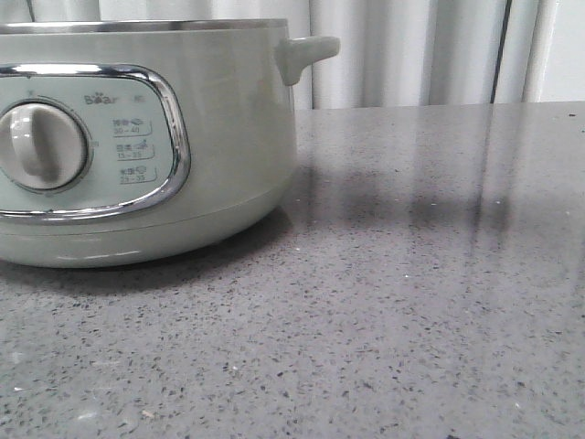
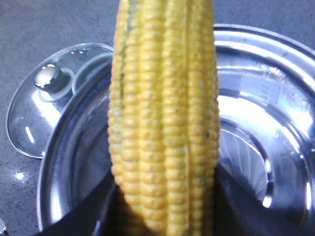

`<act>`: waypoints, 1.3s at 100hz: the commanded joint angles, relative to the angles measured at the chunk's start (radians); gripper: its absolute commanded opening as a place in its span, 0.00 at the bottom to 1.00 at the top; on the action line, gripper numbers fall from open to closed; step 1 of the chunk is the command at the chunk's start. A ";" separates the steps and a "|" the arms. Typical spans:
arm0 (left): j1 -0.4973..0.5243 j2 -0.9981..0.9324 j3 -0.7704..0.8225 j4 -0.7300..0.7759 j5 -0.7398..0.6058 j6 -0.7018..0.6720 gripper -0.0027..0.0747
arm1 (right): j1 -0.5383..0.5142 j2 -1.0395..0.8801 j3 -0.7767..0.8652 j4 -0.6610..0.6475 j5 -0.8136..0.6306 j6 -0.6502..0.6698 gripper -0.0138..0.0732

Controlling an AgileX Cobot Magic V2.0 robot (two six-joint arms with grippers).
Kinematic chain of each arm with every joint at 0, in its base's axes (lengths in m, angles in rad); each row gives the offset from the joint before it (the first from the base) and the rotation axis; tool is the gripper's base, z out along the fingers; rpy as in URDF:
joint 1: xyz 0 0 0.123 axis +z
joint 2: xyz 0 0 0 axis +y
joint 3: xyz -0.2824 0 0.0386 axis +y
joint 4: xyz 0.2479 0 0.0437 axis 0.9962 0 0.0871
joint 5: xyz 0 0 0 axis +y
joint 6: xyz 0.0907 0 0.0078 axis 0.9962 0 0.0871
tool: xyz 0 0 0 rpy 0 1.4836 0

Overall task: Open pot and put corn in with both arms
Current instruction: 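Carry the corn cob over the open pot with the right gripper, then release the corn cob into the pot and raise the right gripper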

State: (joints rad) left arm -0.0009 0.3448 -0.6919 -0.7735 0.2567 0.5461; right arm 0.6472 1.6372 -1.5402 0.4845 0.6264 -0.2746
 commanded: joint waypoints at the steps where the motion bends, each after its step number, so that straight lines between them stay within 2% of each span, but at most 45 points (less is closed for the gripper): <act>1: -0.015 0.012 -0.033 -0.019 -0.048 -0.002 0.66 | 0.006 -0.005 -0.040 0.017 -0.066 -0.016 0.31; 10: -0.024 0.012 -0.033 -0.019 -0.045 -0.002 0.66 | 0.007 0.014 -0.040 0.017 -0.049 -0.016 0.33; 14: -0.026 0.012 -0.033 -0.019 -0.044 -0.002 0.66 | 0.007 0.017 -0.040 0.017 -0.044 -0.016 0.37; 19: -0.028 0.012 -0.033 -0.019 -0.038 -0.002 0.66 | 0.007 0.017 -0.040 0.015 -0.042 -0.016 0.46; 29: -0.028 0.012 -0.033 -0.019 -0.029 -0.002 0.66 | 0.007 0.017 -0.040 0.015 -0.044 -0.016 0.72; 36: -0.028 0.012 -0.033 -0.019 -0.022 -0.002 0.66 | 0.007 0.012 -0.040 0.015 -0.042 -0.016 0.82; 52: -0.028 0.012 -0.033 -0.019 -0.020 -0.002 0.66 | 0.005 -0.017 -0.040 0.012 -0.032 -0.016 0.84; 59: -0.028 0.012 -0.033 -0.019 -0.020 -0.002 0.66 | 0.005 -0.047 -0.040 -0.005 -0.019 -0.016 0.80; 66: -0.028 0.012 -0.033 -0.019 -0.020 -0.002 0.66 | 0.002 -0.087 -0.040 -0.042 0.008 -0.016 0.70; 78: -0.028 0.012 -0.033 -0.019 -0.010 -0.002 0.64 | -0.012 -0.187 -0.013 -0.124 0.042 -0.016 0.38; 85: -0.034 0.012 -0.033 -0.018 0.010 -0.002 0.58 | -0.021 -0.264 0.031 -0.180 0.031 -0.016 0.25; 92: -0.058 0.009 -0.033 -0.008 0.039 -0.002 0.46 | -0.033 -0.355 0.093 -0.227 0.010 -0.016 0.17; 102: -0.102 0.009 -0.033 0.030 0.092 -0.002 0.25 | -0.041 -0.504 0.208 -0.295 -0.034 -0.016 0.11; 114: -0.134 0.009 -0.033 0.094 0.151 0.000 0.01 | -0.041 -0.712 0.377 -0.393 -0.109 -0.016 0.11; 130: -0.136 0.009 -0.023 0.124 0.166 0.000 0.01 | -0.041 -1.015 0.613 -0.515 -0.202 -0.014 0.11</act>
State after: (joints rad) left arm -0.1292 0.3448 -0.6919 -0.6430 0.4777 0.5461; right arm 0.6125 0.7757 -1.0096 0.0466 0.5497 -0.2788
